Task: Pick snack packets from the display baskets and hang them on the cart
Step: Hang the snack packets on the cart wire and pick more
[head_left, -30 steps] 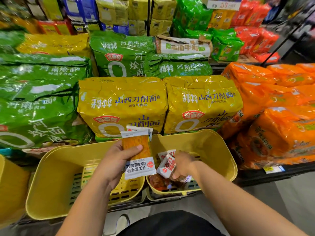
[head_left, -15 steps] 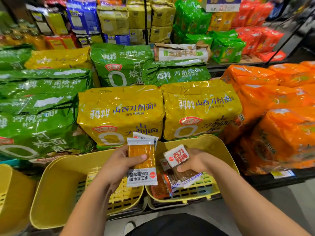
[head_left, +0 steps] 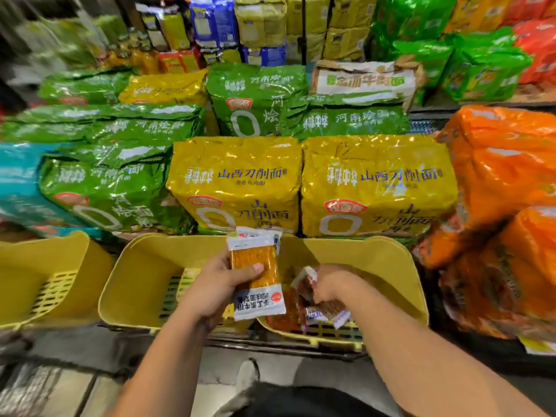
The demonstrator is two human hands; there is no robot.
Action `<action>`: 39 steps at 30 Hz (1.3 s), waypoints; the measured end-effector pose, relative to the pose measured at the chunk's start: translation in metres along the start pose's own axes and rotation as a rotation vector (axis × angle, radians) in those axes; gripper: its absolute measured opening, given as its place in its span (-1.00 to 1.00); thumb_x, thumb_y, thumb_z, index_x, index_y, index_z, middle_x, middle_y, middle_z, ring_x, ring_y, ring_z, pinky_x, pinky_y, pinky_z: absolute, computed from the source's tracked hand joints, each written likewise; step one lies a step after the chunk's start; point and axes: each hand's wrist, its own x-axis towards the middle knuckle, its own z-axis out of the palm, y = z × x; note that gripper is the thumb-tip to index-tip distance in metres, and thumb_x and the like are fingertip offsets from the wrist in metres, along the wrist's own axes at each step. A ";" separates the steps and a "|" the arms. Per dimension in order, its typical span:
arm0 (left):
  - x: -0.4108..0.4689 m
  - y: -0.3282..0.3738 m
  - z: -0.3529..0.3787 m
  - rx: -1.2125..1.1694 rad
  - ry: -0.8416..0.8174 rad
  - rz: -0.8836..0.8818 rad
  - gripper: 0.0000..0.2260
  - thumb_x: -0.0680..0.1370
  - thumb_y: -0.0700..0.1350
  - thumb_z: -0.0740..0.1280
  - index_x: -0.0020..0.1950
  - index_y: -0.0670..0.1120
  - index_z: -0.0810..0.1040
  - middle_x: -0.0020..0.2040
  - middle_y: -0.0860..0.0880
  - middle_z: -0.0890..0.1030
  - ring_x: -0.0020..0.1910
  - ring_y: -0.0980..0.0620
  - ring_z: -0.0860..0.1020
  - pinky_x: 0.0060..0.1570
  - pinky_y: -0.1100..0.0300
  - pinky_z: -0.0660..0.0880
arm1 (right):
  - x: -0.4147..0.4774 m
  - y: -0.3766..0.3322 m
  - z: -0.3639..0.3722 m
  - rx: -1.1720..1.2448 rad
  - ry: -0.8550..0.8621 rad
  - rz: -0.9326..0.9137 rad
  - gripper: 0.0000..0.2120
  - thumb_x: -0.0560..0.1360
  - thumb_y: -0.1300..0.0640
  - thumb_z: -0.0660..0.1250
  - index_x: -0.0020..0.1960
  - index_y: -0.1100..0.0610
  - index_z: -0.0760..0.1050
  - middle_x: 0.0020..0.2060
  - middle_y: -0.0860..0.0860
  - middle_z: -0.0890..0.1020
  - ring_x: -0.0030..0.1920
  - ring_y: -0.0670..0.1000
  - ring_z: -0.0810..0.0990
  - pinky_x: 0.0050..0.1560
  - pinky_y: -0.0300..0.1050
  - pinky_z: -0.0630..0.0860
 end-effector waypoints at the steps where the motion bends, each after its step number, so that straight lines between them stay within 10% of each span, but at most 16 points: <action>1: -0.006 -0.001 0.001 -0.015 0.026 0.005 -0.49 0.39 -0.23 0.47 0.33 -0.22 0.51 0.10 -0.23 0.70 -0.04 -0.16 0.71 -0.12 0.01 0.66 | 0.006 -0.003 0.005 -0.003 0.005 -0.008 -0.59 0.61 0.16 0.28 0.44 0.21 0.41 0.34 0.14 0.55 0.05 0.09 0.59 -0.09 -0.13 0.53; 5: -0.028 -0.007 0.006 -0.010 0.087 0.057 -0.51 0.38 -0.20 0.48 0.31 -0.20 0.54 0.09 -0.20 0.71 0.00 -0.16 0.70 -0.05 0.01 0.63 | 0.005 -0.002 0.004 0.156 0.054 -0.029 -0.47 0.68 0.26 0.09 0.63 0.16 0.06 0.51 0.17 0.34 -0.10 0.05 0.54 -0.49 -0.24 0.26; 8: -0.042 -0.017 0.004 -0.042 0.106 0.057 -0.51 0.39 -0.22 0.48 0.32 -0.20 0.54 0.12 -0.21 0.70 0.06 -0.18 0.69 0.03 -0.01 0.63 | 0.001 -0.005 0.008 0.229 0.114 0.061 -0.54 0.67 0.17 0.18 0.55 0.21 0.24 0.07 0.14 0.53 -0.32 -0.02 0.40 -0.50 -0.19 0.25; 14: -0.070 -0.026 -0.012 -0.086 0.141 0.043 -0.51 0.43 -0.22 0.48 0.35 -0.14 0.51 0.13 -0.18 0.70 0.07 -0.19 0.70 -0.04 -0.03 0.64 | -0.009 0.000 0.007 0.499 0.193 0.026 -0.52 0.43 0.13 0.56 0.27 0.26 0.53 0.17 0.15 0.65 0.06 0.12 0.64 0.05 -0.04 0.60; 18: -0.085 -0.023 -0.025 -0.114 0.153 0.094 -0.60 0.48 -0.25 0.44 0.32 -0.12 0.52 0.10 -0.17 0.72 0.05 -0.18 0.71 -0.07 -0.01 0.67 | -0.042 0.007 0.000 0.670 0.307 -0.123 -0.47 0.39 0.18 0.59 0.26 0.17 0.43 0.02 0.06 0.68 -0.06 0.05 0.67 -0.09 -0.03 0.63; 23: -0.118 -0.030 -0.064 -0.172 0.202 0.150 -0.55 0.43 -0.18 0.45 0.31 -0.08 0.53 0.13 -0.15 0.71 0.09 -0.18 0.69 0.10 -0.14 0.60 | -0.126 -0.011 0.003 0.844 0.507 -0.466 -0.74 0.46 0.20 0.51 0.08 -0.08 0.64 -0.04 -0.11 0.74 0.05 0.00 0.70 0.18 0.07 0.56; 31: -0.206 -0.048 -0.165 -0.278 0.329 0.191 -0.53 0.41 -0.17 0.46 0.32 -0.06 0.53 0.12 -0.12 0.72 0.08 -0.14 0.70 0.02 -0.06 0.61 | -0.172 -0.156 0.089 1.506 -0.038 -0.690 -0.18 -0.02 0.03 0.75 0.21 0.17 0.64 0.16 0.19 0.68 0.13 0.19 0.69 0.09 0.22 0.64; 35: -0.263 -0.068 -0.229 -0.339 0.499 0.183 -0.68 0.53 -0.26 0.41 0.28 -0.09 0.55 0.04 -0.11 0.74 -0.09 -0.08 0.72 -0.21 0.07 0.64 | -0.179 -0.241 0.146 1.489 -0.201 -0.663 -0.59 0.36 0.22 0.43 0.21 0.20 0.60 0.15 0.22 0.68 0.05 0.18 0.72 0.09 0.24 0.63; 39: -0.318 -0.091 -0.286 -0.431 0.686 0.160 -0.69 0.55 -0.26 0.40 0.28 -0.08 0.56 0.01 -0.10 0.74 -0.12 -0.09 0.73 -0.24 0.06 0.65 | -0.186 -0.317 0.187 1.355 -0.306 -0.661 -0.61 0.36 0.26 0.36 0.19 0.19 0.61 0.09 0.19 0.71 0.02 0.17 0.73 0.07 0.24 0.64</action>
